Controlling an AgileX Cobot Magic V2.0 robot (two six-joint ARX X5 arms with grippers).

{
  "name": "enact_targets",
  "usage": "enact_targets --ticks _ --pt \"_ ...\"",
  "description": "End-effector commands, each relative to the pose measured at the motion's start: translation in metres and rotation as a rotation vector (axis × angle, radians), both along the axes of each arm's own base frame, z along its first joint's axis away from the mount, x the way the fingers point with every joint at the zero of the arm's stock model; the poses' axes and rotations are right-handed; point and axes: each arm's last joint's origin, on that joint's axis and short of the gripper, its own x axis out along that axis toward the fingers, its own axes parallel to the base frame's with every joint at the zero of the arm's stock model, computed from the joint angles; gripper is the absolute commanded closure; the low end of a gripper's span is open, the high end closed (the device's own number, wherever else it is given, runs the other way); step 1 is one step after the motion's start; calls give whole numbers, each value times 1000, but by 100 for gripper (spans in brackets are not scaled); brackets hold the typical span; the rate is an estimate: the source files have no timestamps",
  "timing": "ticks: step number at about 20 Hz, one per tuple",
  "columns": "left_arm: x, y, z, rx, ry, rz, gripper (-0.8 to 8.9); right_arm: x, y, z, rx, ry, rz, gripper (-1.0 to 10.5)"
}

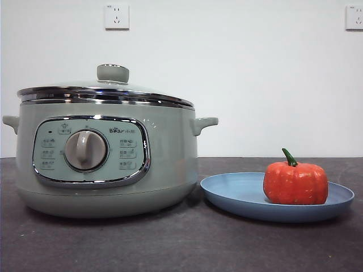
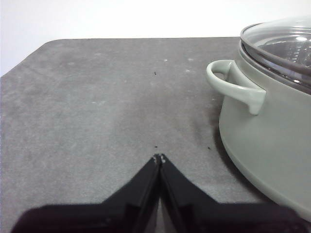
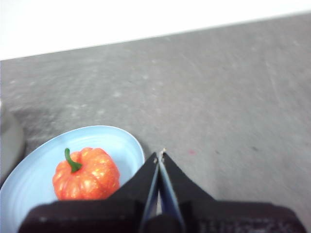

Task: Take the pumpkin out from the steamer,put the pumpkin in the blue plate,close the lid

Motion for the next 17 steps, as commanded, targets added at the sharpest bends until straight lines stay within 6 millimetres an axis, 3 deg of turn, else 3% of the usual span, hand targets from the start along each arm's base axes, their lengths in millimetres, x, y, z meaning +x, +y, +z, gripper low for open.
enact_targets --ticks 1,6,17 --pt "1 0 -5 -6 14 5 817 5 1 -23 -81 -51 77 963" --pt "1 0 -5 -6 14 5 817 7 1 -43 -77 -41 85 963" --pt "1 0 -5 -6 14 5 817 7 1 -42 -79 -58 78 963"
